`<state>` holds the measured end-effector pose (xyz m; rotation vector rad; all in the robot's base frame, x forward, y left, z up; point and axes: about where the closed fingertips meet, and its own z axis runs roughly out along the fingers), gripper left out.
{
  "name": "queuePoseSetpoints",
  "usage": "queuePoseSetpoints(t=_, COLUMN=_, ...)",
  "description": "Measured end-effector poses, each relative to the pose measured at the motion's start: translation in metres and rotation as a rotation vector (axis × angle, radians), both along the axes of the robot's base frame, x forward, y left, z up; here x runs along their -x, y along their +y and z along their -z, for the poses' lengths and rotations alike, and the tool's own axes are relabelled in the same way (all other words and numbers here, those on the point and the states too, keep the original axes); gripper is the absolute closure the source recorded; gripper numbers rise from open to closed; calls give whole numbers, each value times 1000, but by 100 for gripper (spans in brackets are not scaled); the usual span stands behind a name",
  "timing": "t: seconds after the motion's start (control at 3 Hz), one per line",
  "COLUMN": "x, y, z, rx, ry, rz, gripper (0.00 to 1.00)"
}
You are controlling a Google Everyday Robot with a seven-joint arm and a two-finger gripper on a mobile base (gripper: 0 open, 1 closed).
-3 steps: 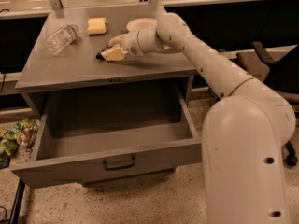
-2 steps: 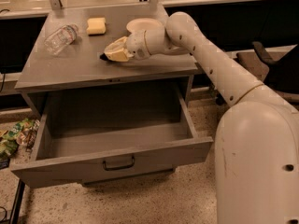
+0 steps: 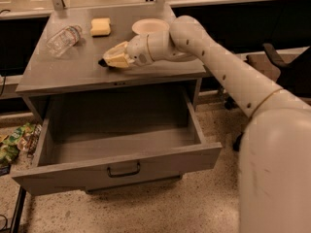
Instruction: Place rxbar chocolate into top drawer
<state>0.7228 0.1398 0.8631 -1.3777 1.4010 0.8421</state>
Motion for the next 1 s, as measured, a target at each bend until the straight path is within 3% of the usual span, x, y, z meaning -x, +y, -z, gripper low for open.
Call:
queuePoseSetpoints(t=0.33, x=49, y=10, z=-4, rx=-83, ry=106, rz=54, gripper=100)
queuePoseSetpoints(t=0.67, x=89, y=13, z=-6, rx=-102, ry=190, rz=88, gripper=100)
queuePoseSetpoints(t=1.0, x=167, y=12, z=2, rx=-129, ry=319, rz=113, gripper=100)
